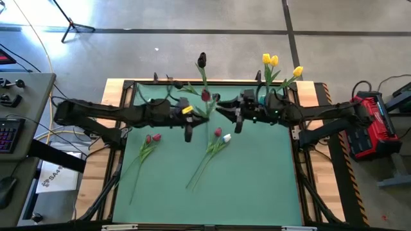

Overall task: Sort flowers into vase by color
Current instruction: Put the red tulip into the left transparent vase

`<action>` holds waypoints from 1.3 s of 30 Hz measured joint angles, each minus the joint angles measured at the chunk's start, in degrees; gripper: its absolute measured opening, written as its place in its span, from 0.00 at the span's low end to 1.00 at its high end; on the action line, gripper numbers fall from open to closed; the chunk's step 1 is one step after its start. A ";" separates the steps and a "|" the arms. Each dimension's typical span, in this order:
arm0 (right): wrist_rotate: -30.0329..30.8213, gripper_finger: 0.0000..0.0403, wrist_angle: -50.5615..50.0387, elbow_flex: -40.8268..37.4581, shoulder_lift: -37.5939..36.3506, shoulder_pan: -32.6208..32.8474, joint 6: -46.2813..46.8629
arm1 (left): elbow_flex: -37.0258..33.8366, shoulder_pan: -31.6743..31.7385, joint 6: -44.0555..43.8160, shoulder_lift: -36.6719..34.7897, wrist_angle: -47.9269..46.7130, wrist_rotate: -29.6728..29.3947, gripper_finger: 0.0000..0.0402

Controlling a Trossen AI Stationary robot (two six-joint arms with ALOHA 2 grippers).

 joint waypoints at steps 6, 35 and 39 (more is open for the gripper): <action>9.76 0.39 -17.46 0.00 -7.16 -0.31 4.19 | 0.02 -0.19 1.78 -11.94 -18.22 -18.11 0.00; 15.17 0.39 -25.73 0.00 -6.86 -0.26 8.76 | -13.04 35.61 9.18 -32.54 -26.85 -26.81 0.00; 15.15 0.39 -25.90 0.00 -6.86 -0.26 9.59 | -14.47 37.03 3.96 -32.54 -29.19 -24.76 0.00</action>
